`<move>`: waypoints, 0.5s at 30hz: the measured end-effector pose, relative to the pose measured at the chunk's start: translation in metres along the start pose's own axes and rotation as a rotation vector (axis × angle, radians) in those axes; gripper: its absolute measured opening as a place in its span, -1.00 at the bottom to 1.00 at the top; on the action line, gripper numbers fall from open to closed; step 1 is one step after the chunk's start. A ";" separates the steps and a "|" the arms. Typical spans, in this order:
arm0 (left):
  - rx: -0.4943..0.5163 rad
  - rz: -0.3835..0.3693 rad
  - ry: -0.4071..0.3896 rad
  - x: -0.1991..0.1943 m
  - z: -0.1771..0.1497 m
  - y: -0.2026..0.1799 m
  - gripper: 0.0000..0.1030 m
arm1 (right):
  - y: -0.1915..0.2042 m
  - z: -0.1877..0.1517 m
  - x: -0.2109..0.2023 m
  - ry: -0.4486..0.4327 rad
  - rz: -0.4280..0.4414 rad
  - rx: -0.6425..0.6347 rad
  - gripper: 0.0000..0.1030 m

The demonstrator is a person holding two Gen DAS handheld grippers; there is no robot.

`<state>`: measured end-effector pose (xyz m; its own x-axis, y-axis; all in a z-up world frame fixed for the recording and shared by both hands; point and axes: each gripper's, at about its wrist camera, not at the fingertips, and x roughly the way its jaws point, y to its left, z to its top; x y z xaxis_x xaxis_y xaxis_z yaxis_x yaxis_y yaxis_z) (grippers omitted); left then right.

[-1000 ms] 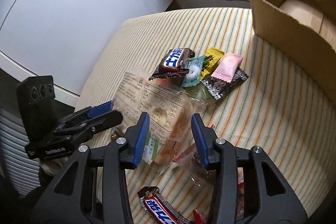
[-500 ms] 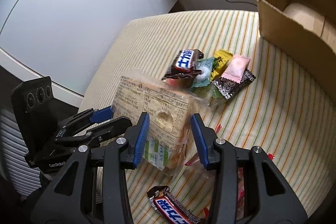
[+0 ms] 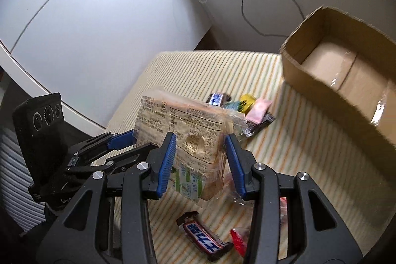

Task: Organize snacks
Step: 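Lift the bread loaf with the left gripper and release it into the cardboard box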

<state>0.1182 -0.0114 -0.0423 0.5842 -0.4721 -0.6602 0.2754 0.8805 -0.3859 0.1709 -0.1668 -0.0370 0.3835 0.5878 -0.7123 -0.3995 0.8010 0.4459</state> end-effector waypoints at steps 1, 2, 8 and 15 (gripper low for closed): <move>0.010 -0.005 -0.001 0.003 0.004 -0.005 -0.06 | -0.005 0.002 -0.007 -0.008 -0.006 -0.001 -0.15; 0.018 -0.010 -0.001 0.005 0.007 -0.011 -0.06 | -0.008 0.004 -0.013 -0.015 -0.011 0.000 -0.15; 0.068 -0.042 -0.018 0.020 0.030 -0.045 -0.06 | -0.034 0.010 -0.041 -0.059 -0.042 0.031 -0.15; 0.127 -0.070 -0.011 0.052 0.058 -0.081 -0.06 | -0.073 0.014 -0.072 -0.107 -0.075 0.082 -0.15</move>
<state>0.1706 -0.1050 -0.0073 0.5687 -0.5327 -0.6268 0.4097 0.8441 -0.3458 0.1841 -0.2656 -0.0103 0.4983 0.5310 -0.6854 -0.2984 0.8472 0.4395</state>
